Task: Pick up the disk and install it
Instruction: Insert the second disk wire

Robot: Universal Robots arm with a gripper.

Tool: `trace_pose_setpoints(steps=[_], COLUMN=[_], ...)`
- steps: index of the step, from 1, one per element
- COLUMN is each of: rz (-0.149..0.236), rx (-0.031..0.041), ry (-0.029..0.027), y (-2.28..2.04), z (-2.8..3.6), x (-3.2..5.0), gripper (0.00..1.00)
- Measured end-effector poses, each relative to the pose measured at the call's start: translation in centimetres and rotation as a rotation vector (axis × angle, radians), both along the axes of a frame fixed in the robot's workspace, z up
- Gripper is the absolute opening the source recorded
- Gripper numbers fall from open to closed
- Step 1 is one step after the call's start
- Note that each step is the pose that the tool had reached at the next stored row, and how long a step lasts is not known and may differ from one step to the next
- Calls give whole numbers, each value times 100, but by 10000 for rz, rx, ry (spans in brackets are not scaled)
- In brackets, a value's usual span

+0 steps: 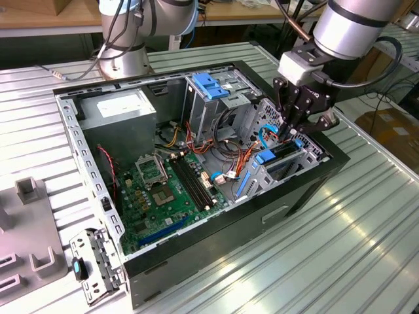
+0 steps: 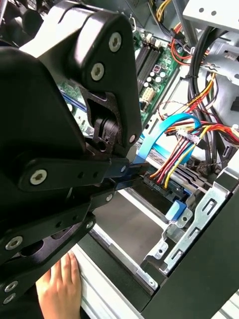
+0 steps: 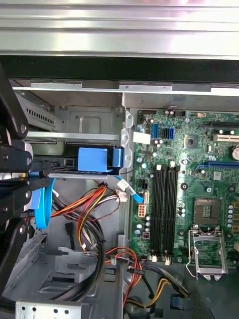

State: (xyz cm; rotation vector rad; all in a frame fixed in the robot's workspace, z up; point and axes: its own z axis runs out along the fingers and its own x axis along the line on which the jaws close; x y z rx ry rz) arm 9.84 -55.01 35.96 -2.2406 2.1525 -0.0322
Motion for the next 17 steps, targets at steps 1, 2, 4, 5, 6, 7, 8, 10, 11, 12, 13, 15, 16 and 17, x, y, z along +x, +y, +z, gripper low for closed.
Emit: trace_pose_setpoints(steps=[1,2,4,5,6,7,8,10,11,12,13,15,16,17], rz=[0,0,0,-3,-17,-33,-62,-78,-77,-76,-76,-88,-115,-143], rx=[-1,-1,-1,0,-1,-2,-4,-3,-2,-2,-2,-5,-5,-4], ry=[-56,-115,-235,-270,-291,-298,-302,-304,-305,-305,-305,-304,-304,-304], y=[0,-1,0,-1,0,0,0,-1,-1,-1,-1,-2,-3,-5], z=[-5,-11,-20,-24,-29,-32,-35,-39,-40,-41,-41,-44,-46,-50], x=[-12,-25,-54,-58,-57,-57,-58,-67,-76,-86,-87,-87,-87,-88], gripper=[16,16,16,16,16,16,16,16,16,16,16,16,16,16])
